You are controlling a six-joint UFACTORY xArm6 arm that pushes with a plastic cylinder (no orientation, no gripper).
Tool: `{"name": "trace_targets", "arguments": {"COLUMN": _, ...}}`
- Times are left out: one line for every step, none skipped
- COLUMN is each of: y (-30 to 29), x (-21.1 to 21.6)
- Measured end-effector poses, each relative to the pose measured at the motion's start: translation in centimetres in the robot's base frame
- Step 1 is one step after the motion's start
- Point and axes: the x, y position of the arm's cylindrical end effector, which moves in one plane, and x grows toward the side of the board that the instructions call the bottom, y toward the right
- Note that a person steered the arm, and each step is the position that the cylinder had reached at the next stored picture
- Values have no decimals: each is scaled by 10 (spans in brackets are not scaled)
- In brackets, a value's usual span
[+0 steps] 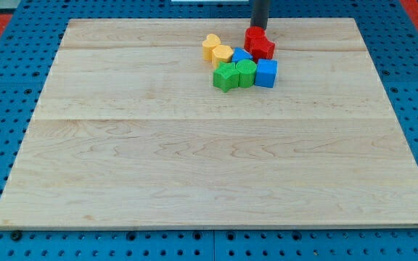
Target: Nudge the yellow heart along with yellow hexagon a bit down
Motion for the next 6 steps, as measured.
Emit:
{"name": "trace_targets", "arguments": {"y": -8, "x": 13}}
{"name": "trace_targets", "arguments": {"y": -10, "x": 33}}
{"name": "trace_targets", "arguments": {"y": 3, "x": 17}}
{"name": "trace_targets", "arguments": {"y": -48, "x": -6}}
{"name": "trace_targets", "arguments": {"y": -83, "x": -6}}
{"name": "trace_targets", "arguments": {"y": -86, "x": 7}}
